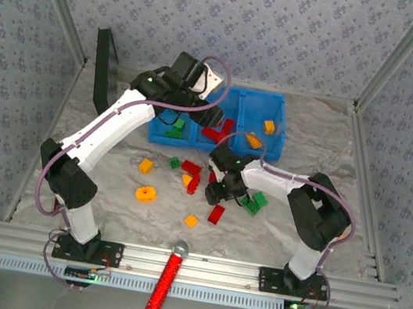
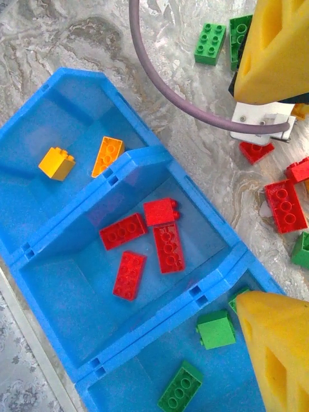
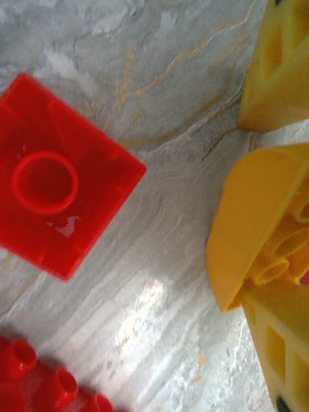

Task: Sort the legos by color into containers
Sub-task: Pick up the lego from the center of the table.

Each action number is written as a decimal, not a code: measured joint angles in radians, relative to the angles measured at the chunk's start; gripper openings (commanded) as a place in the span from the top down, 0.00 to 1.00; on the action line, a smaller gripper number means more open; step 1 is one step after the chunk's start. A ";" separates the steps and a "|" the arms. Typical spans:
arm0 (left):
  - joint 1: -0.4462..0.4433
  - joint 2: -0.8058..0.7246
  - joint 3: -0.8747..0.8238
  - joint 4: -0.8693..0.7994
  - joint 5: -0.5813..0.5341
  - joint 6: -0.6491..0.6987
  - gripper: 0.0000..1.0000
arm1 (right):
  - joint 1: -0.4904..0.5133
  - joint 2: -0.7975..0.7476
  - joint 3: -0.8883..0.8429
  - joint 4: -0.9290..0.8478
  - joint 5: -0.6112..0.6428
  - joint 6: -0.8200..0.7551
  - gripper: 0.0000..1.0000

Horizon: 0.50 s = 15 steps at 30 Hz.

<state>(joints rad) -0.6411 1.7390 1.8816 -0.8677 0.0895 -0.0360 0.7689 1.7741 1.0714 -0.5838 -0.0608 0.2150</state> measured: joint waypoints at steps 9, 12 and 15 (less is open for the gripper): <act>0.000 -0.007 -0.023 0.000 0.000 0.000 0.22 | -0.002 -0.001 0.006 -0.014 0.045 0.005 0.63; 0.000 -0.023 -0.042 0.000 0.000 0.000 0.22 | -0.019 -0.010 0.006 -0.013 0.039 0.005 0.65; 0.000 -0.058 -0.079 0.001 -0.006 0.000 0.22 | -0.066 -0.034 0.011 -0.053 0.040 0.003 0.65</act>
<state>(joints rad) -0.6411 1.6810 1.8027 -0.8665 0.0834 -0.0360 0.7033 1.7401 1.0828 -0.6365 -0.0208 0.2184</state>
